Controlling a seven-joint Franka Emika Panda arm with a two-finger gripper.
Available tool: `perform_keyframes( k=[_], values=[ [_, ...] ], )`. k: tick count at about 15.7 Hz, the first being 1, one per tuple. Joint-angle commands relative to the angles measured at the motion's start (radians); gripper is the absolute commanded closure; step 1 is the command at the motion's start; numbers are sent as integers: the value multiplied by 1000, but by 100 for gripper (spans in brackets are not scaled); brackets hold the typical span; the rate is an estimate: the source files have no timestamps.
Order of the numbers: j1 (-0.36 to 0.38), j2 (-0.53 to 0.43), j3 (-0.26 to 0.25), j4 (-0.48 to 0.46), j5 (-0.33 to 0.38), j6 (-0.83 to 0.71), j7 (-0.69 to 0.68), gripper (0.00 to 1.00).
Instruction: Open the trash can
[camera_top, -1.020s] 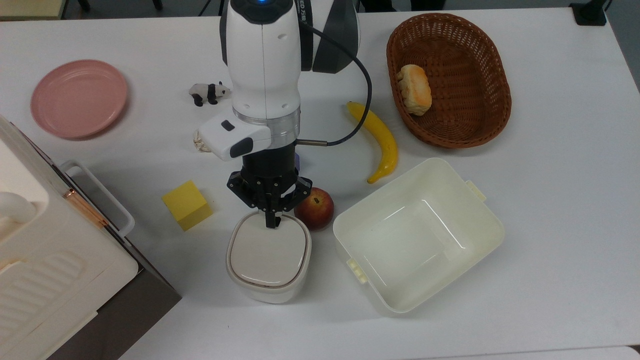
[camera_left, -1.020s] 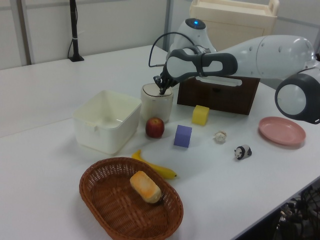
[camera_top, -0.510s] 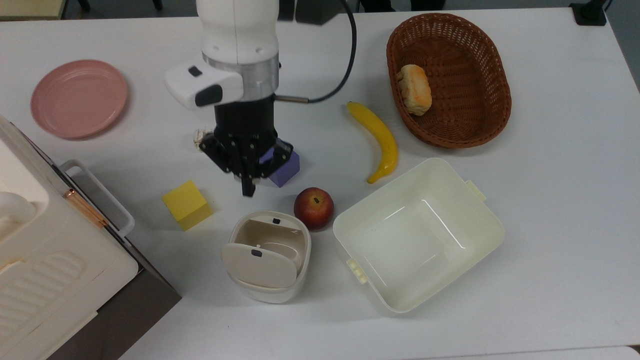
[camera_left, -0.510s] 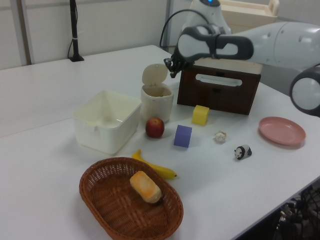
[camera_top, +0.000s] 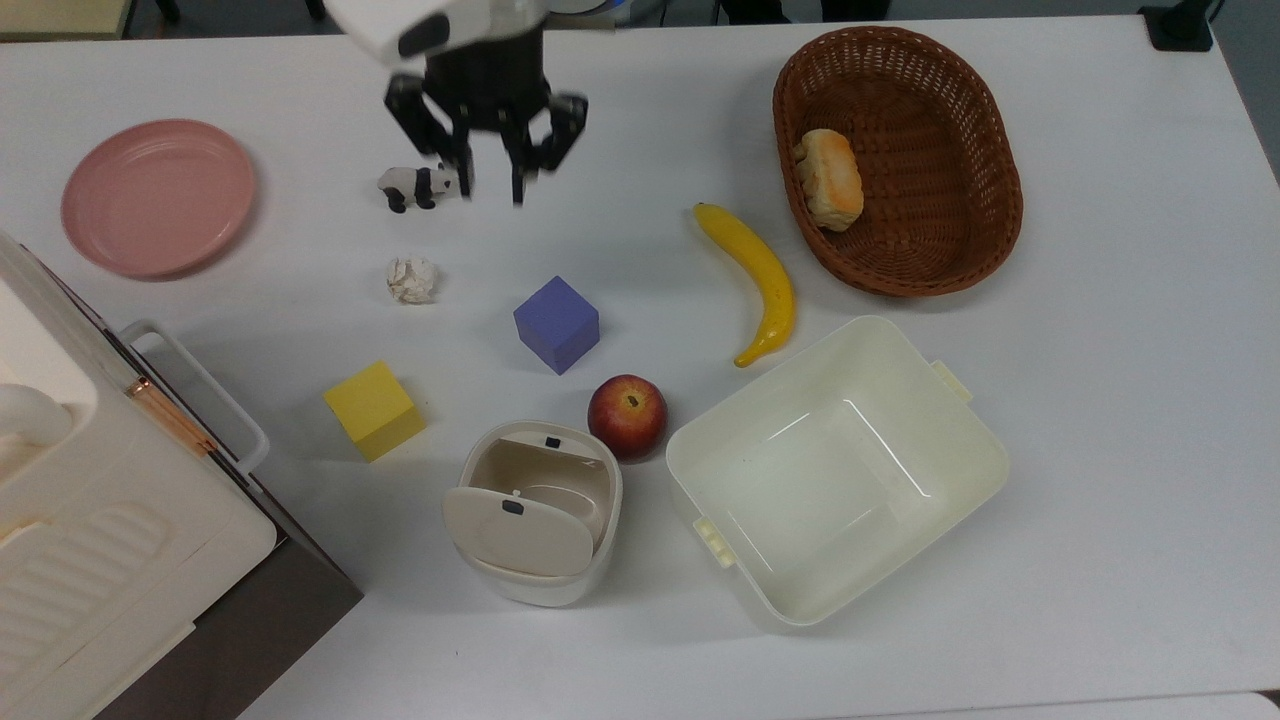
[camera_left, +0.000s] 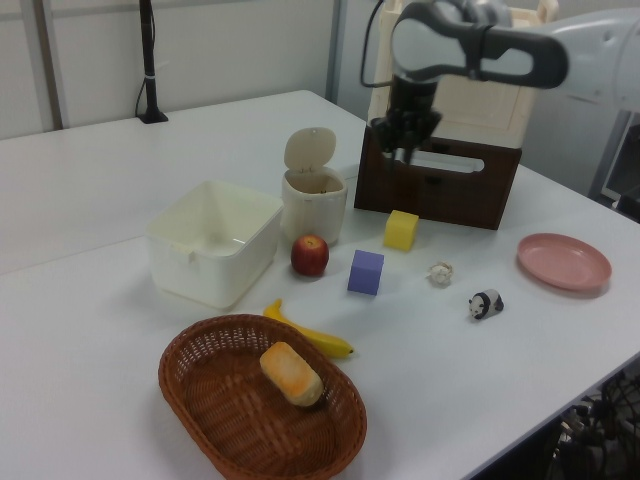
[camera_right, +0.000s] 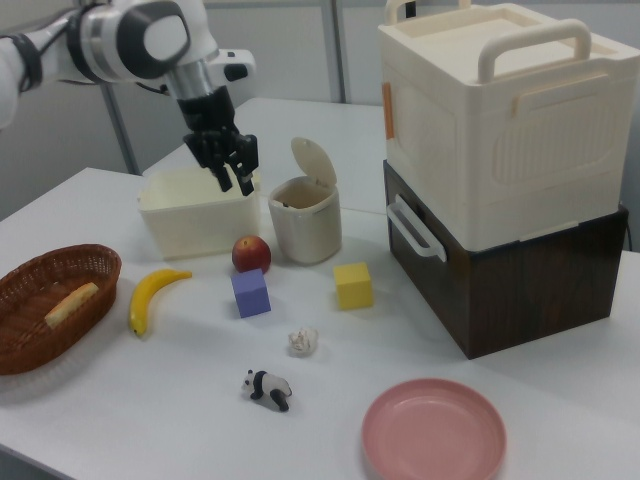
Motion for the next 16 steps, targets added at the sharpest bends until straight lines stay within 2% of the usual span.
perform_keyframes(
  k=[1,7,9,10,13,16],
  values=[
    [14,-76,-9,-70,-80,-82,-16,0],
    [11,-98,-18,-69,-62,-119,-4,0],
    [7,-110,-23,-67,-25,-125,52,0],
    [8,-119,-41,-66,1,-129,66,0],
    [10,-128,-70,-63,62,-135,70,0],
    [10,-127,-72,-63,104,-188,70,0]
  ],
)
